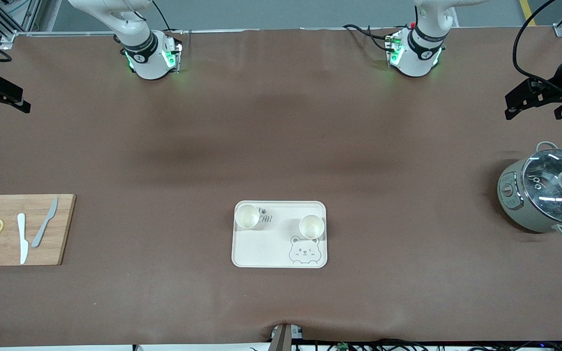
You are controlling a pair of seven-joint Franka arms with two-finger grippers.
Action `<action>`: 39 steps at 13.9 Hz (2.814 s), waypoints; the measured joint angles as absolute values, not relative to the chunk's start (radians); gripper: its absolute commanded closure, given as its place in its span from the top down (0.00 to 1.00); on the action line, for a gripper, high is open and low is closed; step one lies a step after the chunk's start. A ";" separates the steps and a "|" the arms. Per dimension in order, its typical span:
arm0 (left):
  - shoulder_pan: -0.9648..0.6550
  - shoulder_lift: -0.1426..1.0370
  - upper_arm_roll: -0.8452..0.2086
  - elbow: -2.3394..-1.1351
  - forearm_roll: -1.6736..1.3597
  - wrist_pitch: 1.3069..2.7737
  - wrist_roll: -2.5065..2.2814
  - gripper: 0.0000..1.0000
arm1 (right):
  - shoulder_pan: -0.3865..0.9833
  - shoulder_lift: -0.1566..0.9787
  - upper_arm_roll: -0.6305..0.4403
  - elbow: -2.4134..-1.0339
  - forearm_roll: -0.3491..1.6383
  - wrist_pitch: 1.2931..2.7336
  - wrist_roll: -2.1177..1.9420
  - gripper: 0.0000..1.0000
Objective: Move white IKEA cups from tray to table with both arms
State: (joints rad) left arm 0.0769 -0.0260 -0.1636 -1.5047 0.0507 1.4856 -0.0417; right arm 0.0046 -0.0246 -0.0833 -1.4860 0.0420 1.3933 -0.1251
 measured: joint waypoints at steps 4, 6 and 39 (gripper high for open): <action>0.077 -0.026 -0.165 -1.505 0.051 1.486 -0.042 1.00 | 0.005 -0.025 -0.084 -1.486 0.042 1.392 -0.125 1.00; 0.075 -0.026 -0.165 -1.505 0.051 1.486 -0.042 1.00 | 0.005 -0.025 -0.085 -1.486 0.042 1.392 -0.124 1.00; -0.235 0.389 -0.198 -1.514 0.006 1.864 -0.524 1.00 | -0.018 -0.025 -0.099 -1.485 0.042 1.357 -0.122 1.00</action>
